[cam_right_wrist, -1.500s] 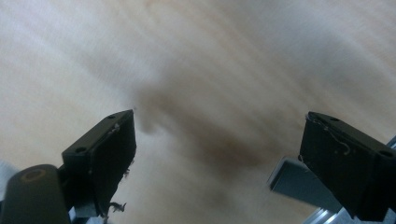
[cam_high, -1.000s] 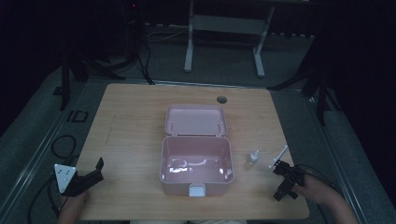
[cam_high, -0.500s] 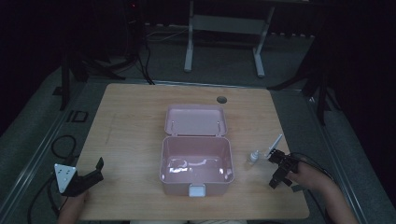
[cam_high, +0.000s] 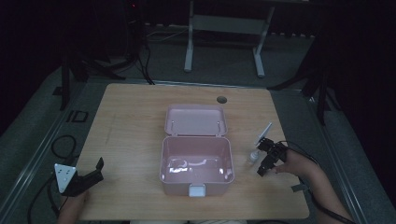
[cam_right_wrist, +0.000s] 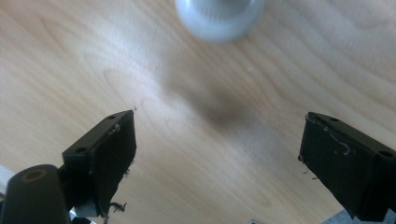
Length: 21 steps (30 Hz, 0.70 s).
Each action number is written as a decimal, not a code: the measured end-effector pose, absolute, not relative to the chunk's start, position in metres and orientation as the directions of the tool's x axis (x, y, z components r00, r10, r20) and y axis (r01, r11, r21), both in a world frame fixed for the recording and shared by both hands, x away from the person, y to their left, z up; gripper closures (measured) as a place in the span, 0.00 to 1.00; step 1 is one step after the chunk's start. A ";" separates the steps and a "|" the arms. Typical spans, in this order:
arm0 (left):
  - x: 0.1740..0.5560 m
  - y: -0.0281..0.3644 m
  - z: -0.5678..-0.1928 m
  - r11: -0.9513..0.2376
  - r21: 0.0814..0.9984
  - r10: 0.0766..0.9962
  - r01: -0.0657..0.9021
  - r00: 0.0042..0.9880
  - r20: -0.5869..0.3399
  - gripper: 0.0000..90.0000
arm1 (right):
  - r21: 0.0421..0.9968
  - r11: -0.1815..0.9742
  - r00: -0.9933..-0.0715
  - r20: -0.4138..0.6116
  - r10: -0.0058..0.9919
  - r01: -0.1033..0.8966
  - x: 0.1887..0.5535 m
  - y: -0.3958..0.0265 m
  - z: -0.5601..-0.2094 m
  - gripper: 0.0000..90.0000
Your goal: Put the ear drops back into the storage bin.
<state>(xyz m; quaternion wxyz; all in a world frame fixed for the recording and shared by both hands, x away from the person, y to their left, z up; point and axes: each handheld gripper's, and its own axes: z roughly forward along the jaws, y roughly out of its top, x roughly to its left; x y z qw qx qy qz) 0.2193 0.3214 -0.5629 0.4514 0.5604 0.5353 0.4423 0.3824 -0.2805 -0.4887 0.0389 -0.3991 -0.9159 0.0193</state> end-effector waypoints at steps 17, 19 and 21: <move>0.219 0.321 -0.563 -0.020 0.980 0.999 0.200 0.039 0.013 0.01 | -0.068 0.639 -0.638 0.043 0.769 0.766 0.414 -0.253 -0.498 0.28; 0.219 0.321 -0.563 -0.021 0.980 0.999 0.200 0.039 0.013 0.01 | -0.076 0.639 -0.638 0.047 0.769 0.765 0.416 -0.250 -0.500 0.38; 0.219 0.321 -0.563 -0.020 0.980 0.999 0.200 0.039 0.013 0.01 | -0.092 0.643 -0.641 0.050 0.766 0.761 0.416 -0.247 -0.504 0.42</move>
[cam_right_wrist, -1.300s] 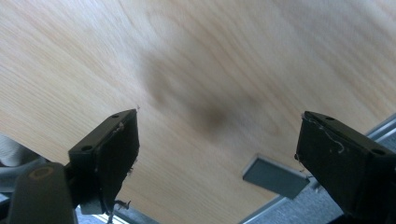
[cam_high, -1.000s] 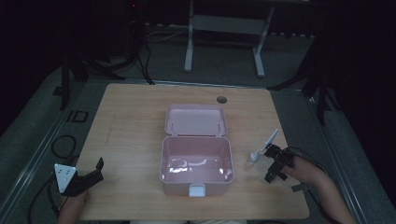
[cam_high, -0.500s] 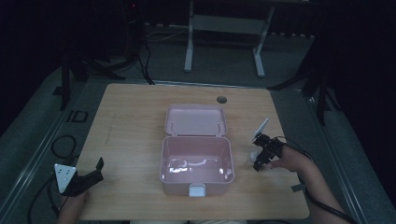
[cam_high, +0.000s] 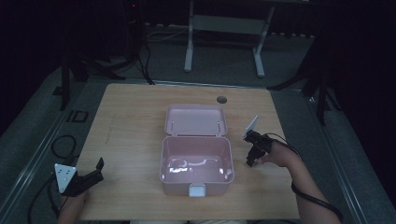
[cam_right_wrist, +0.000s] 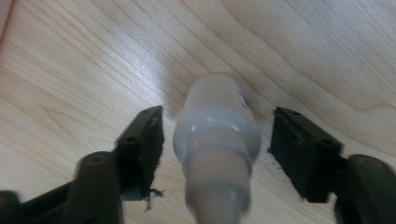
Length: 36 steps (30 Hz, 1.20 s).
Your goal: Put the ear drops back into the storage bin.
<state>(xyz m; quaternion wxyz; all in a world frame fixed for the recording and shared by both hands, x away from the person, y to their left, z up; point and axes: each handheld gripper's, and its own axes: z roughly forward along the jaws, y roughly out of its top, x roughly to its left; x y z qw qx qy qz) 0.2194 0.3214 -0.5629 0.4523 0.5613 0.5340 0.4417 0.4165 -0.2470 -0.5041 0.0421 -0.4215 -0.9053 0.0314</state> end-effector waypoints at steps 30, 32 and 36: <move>0.220 0.321 -0.563 -0.022 0.979 0.999 0.203 0.038 0.015 0.01 | -0.096 0.937 -0.940 0.022 0.339 0.336 0.380 -0.246 -0.494 0.66; 0.219 0.321 -0.563 -0.022 0.979 0.999 0.202 0.038 0.015 0.01 | -0.090 0.956 -0.959 0.017 0.282 0.280 0.375 -0.246 -0.493 0.66; 0.219 0.321 -0.563 -0.022 0.979 0.999 0.202 0.037 0.015 0.01 | -0.104 0.978 -0.983 -0.010 0.182 0.182 0.365 -0.244 -0.491 0.66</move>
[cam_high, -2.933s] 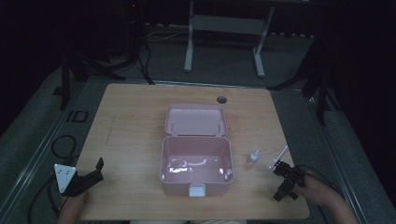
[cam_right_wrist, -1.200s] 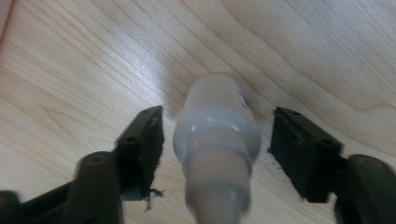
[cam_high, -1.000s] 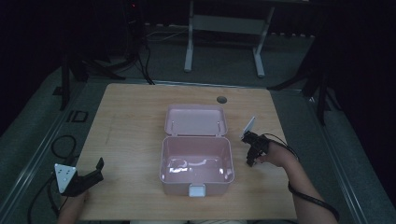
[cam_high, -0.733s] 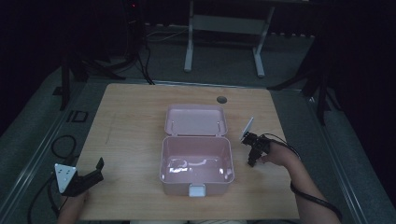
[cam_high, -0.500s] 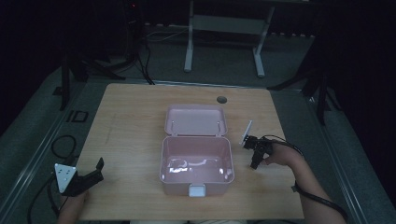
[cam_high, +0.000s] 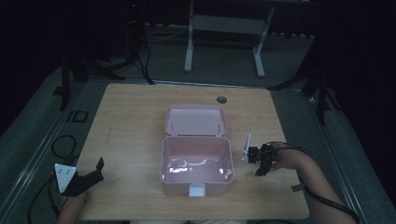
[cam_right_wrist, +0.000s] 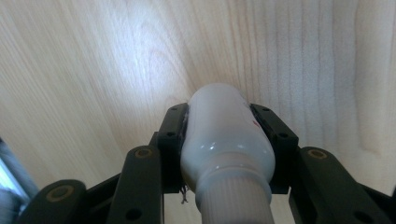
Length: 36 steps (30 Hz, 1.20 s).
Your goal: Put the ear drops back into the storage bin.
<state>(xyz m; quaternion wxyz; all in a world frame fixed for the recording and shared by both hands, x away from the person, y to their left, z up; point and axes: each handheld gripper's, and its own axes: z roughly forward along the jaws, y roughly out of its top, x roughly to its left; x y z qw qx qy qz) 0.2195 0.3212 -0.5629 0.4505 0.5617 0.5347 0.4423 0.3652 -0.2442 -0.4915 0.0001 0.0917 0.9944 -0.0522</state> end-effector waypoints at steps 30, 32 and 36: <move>0.219 0.321 -0.563 -0.022 0.979 0.999 0.201 0.034 0.015 0.01 | -0.157 0.987 -0.999 -0.024 -0.033 -0.029 0.331 -0.227 -0.460 0.66; 0.219 0.321 -0.563 -0.021 0.979 0.999 0.201 0.034 0.015 0.01 | -0.158 0.987 -0.999 -0.028 -0.037 -0.032 0.328 -0.225 -0.453 0.66; 0.219 0.321 -0.563 -0.022 0.979 0.999 0.202 0.033 0.015 0.01 | -0.157 0.987 -0.999 -0.030 -0.040 -0.034 0.325 -0.224 -0.445 0.66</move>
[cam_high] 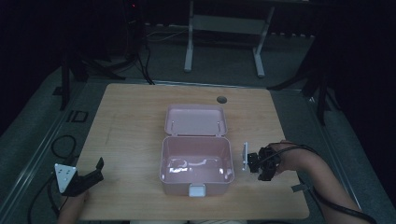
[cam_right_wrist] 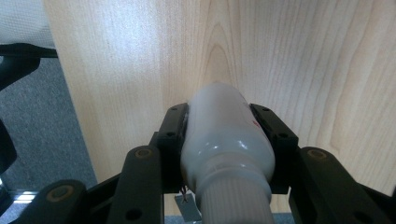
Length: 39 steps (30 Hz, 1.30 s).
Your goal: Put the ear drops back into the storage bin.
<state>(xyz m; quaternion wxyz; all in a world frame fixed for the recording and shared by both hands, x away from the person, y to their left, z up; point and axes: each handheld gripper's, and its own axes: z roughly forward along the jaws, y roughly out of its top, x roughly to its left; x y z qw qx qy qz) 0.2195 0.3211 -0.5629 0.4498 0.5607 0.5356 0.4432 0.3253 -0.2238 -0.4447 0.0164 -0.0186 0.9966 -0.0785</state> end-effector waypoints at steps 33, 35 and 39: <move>0.220 0.321 -0.563 -0.021 0.979 0.999 0.204 0.035 0.014 0.01 | -0.147 0.985 -0.994 -0.052 -0.096 -0.088 0.321 -0.177 -0.366 0.66; 0.220 0.321 -0.563 -0.021 0.979 0.999 0.204 0.034 0.014 0.01 | -0.143 0.985 -0.993 -0.057 -0.102 -0.093 0.322 -0.171 -0.364 0.66; 0.220 0.321 -0.563 -0.021 0.979 0.999 0.203 0.034 0.014 0.01 | -0.138 0.985 -0.991 -0.059 -0.117 -0.108 0.323 -0.158 -0.361 0.66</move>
